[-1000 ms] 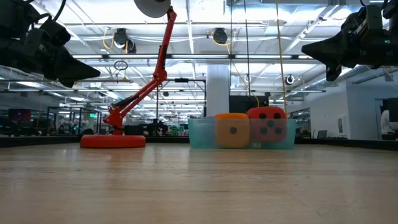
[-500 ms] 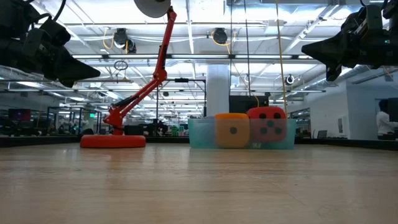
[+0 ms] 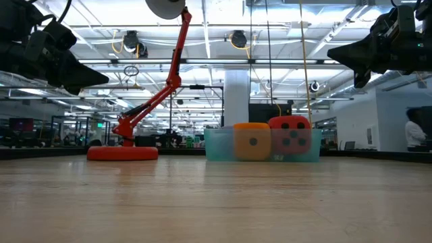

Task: Pick & Place Dice
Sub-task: Return to Home Position

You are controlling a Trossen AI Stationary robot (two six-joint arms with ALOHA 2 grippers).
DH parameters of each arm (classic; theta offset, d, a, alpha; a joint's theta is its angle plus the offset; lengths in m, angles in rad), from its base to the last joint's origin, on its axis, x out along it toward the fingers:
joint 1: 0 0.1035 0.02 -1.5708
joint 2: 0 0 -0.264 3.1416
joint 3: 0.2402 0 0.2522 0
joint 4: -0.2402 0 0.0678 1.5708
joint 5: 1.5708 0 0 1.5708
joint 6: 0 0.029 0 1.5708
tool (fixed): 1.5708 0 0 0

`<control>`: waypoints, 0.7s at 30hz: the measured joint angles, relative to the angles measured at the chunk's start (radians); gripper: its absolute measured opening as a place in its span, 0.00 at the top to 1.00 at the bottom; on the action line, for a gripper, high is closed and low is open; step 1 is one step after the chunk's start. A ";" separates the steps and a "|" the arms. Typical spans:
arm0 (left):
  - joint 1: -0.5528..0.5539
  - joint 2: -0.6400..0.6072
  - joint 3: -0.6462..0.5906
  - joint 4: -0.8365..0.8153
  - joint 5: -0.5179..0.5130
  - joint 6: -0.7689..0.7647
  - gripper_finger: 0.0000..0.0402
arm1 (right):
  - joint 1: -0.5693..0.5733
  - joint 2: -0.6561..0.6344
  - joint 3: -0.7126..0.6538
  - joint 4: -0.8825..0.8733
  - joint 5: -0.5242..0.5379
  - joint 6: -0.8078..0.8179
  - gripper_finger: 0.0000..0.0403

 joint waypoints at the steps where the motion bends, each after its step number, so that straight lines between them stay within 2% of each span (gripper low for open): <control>1: 0.000 0.000 0.000 0.000 0.000 0.000 0.94 | 0.000 0.000 0.000 0.000 0.000 0.000 1.00; 21: 0.000 0.000 0.000 0.000 0.000 0.000 0.94 | 0.000 0.000 0.000 0.000 0.000 0.000 1.00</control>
